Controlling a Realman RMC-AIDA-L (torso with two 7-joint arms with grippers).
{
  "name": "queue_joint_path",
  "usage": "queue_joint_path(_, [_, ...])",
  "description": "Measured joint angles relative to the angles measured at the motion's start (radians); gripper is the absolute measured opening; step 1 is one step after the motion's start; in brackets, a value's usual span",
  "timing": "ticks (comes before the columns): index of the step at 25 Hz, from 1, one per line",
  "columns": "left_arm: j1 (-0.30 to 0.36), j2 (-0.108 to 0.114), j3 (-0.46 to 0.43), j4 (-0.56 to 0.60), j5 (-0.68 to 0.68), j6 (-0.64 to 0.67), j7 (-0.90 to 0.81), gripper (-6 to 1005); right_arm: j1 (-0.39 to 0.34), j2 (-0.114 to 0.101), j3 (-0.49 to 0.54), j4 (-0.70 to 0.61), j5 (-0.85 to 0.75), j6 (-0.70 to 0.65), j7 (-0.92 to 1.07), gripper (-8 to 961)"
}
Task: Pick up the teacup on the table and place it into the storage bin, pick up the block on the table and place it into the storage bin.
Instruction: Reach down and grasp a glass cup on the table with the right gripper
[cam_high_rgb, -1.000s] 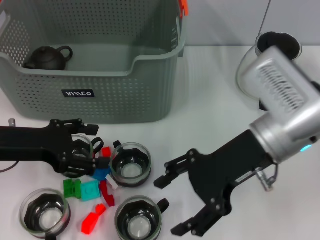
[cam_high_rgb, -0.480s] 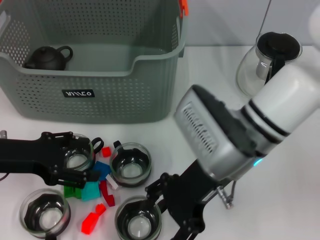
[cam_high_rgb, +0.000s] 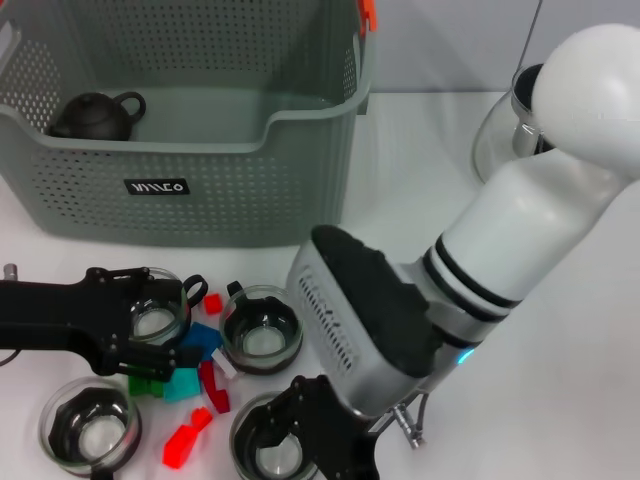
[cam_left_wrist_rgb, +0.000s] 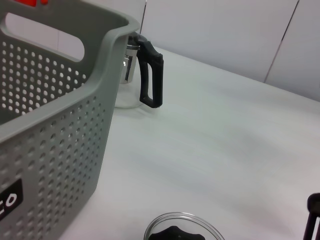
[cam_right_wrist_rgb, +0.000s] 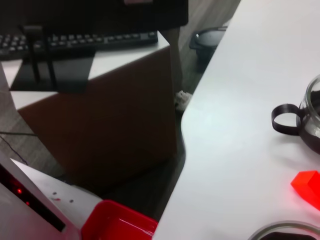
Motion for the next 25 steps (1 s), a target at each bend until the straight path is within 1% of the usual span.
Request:
queue_joint_path(16, [0.000,-0.002,0.000,-0.002,0.000,0.000,0.001,943,0.011,0.003,-0.184,-0.039,-0.009,0.145,0.062,811])
queue_joint_path(25, [0.000,-0.002,-0.004,-0.003,-0.001,0.000,0.001,942,0.006,0.004,-0.222,-0.034,-0.033,0.192,0.079,798])
